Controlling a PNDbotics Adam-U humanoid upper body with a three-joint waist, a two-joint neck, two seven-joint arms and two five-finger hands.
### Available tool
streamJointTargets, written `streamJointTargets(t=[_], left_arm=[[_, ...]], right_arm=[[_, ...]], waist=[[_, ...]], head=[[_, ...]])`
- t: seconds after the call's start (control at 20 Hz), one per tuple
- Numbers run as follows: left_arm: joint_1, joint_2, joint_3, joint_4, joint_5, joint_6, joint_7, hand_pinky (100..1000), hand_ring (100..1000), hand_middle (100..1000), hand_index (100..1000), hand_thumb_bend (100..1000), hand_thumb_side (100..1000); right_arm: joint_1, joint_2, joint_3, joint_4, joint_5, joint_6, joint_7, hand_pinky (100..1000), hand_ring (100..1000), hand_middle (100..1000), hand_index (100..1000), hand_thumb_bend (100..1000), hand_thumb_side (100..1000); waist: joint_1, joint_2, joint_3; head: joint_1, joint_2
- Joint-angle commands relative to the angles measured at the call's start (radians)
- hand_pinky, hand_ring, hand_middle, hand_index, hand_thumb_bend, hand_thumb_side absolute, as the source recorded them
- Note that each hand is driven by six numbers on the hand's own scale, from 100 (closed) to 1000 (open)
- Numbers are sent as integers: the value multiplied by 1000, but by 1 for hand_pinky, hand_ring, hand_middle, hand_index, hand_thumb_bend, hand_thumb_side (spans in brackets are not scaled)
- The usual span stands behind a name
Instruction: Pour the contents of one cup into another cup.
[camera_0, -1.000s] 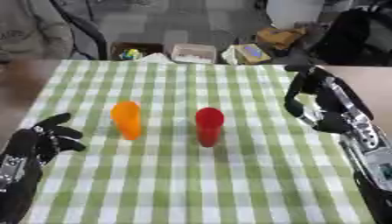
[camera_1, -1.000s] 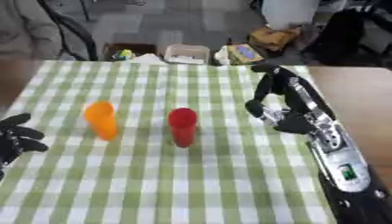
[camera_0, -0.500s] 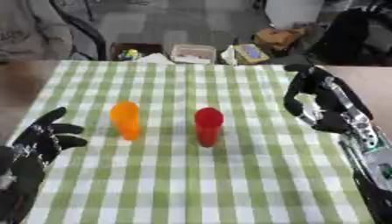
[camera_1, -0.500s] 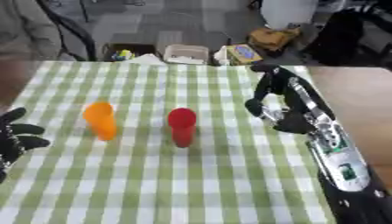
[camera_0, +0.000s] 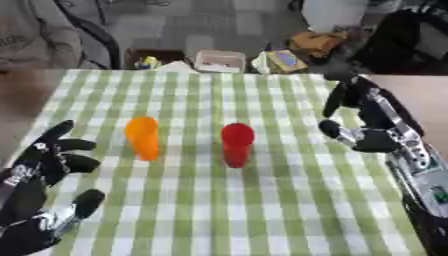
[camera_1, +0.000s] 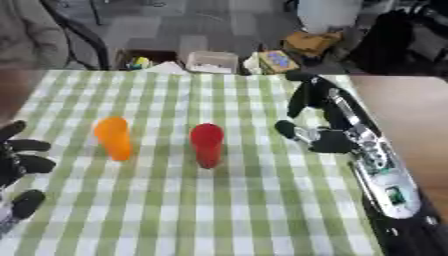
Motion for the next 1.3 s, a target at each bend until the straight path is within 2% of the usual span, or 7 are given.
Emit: streamJointTargets(t=[0.05,0.35,0.75,1.3], left_arm=[[-10,34,4,0,-36,10,48,711,678,759,1000,506,363],[-54,77,-18,117,-53,24,107,708,680,767,1000,569,387],[-158,71,-46,335,-37,19,186,695,671,759,1000,589,429],[-325,54,-84,615,-3,-58,217,680,662,746,1000,586,450]], right_arm=[[-17,-22,-3,-1,-3,-4,7,483,503,490,862,609,435],[-19,-21,0,-2,-5,-5,10,483,500,481,864,587,448],[-19,-18,4,-6,-6,-6,13,480,494,474,865,573,456],[-19,-11,10,-12,-11,-5,17,479,489,467,865,558,465]], waist=[[2,-17,-1],[3,-17,-6],[1,-17,-10],[-1,-16,-30]], head=[[0,-10],[2,-13],[9,-12],[20,-18]])
